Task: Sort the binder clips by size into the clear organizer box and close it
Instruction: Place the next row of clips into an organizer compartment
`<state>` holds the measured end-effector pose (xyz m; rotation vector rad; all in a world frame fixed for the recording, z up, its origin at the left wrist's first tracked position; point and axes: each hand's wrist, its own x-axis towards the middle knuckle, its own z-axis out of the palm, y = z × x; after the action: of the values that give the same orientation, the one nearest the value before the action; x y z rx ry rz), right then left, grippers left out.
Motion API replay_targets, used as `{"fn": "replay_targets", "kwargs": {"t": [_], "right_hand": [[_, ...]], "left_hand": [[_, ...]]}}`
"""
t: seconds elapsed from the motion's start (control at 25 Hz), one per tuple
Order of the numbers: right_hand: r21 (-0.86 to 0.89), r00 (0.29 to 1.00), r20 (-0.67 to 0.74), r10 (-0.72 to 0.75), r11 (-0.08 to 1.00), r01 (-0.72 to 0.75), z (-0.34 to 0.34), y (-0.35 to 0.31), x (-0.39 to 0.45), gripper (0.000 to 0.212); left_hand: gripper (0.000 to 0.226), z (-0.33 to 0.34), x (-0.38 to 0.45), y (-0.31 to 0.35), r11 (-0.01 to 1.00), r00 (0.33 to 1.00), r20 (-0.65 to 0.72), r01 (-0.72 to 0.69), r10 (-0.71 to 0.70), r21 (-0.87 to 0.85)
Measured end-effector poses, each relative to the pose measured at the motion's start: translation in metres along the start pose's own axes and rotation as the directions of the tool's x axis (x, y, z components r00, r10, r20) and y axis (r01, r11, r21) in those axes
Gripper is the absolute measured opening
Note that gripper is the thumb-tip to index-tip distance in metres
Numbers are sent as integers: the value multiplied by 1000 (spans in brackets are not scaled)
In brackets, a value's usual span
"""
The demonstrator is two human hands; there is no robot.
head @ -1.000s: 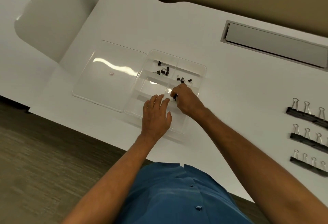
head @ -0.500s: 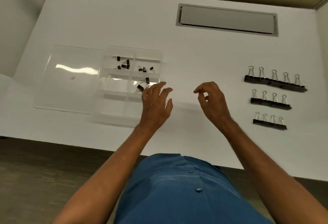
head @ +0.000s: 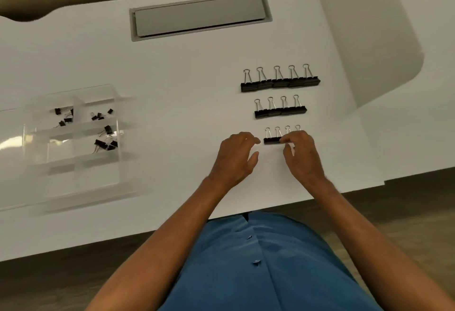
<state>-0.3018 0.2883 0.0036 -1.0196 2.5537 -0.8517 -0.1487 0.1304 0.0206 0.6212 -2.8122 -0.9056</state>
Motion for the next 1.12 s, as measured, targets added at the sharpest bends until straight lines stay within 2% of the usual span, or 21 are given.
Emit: {"fn": "replay_targets", "kwargs": {"t": [0.04, 0.16, 0.24, 0.32, 0.44, 0.52, 0.6, 0.68, 0.8, 0.96, 1.12], "right_hand": [[-49, 1000, 6, -2, 999, 3, -7, 14, 3, 26], [-186, 990, 139, -14, 982, 40, -20, 45, 13, 43], [-235, 981, 183, -57, 967, 100, -23, 61, 20, 45], [-228, 978, 179, -107, 963, 147, -25, 71, 25, 37], [-151, 983, 157, -95, 981, 119, -31, 72, 34, 23], [-74, 984, 157, -88, 992, 100, -34, 66, 40, 21], [-30, 977, 156, -148, 988, 155, -33, 56, 44, 25], [-70, 954, 204, -220, 969, 238, -26, 47, 47, 27], [-210, 929, 294, -223, 934, 290, -15, 44, 51, 23], [-201, 928, 296, -228, 935, 294, -14, 48, 54, 17], [-145, 950, 279, -144, 971, 189, -22, 56, 57, 17]], "left_hand": [[34, 11, 10, 10, 1000, 1000, 26, 8, -8, -1], [39, 39, 34, 27, 999, 996, 83, 39, -41, 23], [40, 52, 47, 30, 997, 992, 106, 67, -71, 40], [35, 61, 54, 31, 994, 992, 95, 79, -86, 75], [20, 69, 60, 28, 991, 994, 65, 84, -92, 106], [17, 69, 63, 26, 991, 992, 63, 100, -105, 87], [18, 68, 64, 25, 989, 989, 59, 136, -139, 49], [20, 65, 64, 27, 982, 982, 36, 187, -187, -5], [22, 58, 65, 38, 982, 982, -2, 187, -187, -35], [21, 58, 75, 55, 990, 990, 9, 143, -143, 11], [18, 75, 78, 60, 986, 991, 76, 99, -110, 131]]}}
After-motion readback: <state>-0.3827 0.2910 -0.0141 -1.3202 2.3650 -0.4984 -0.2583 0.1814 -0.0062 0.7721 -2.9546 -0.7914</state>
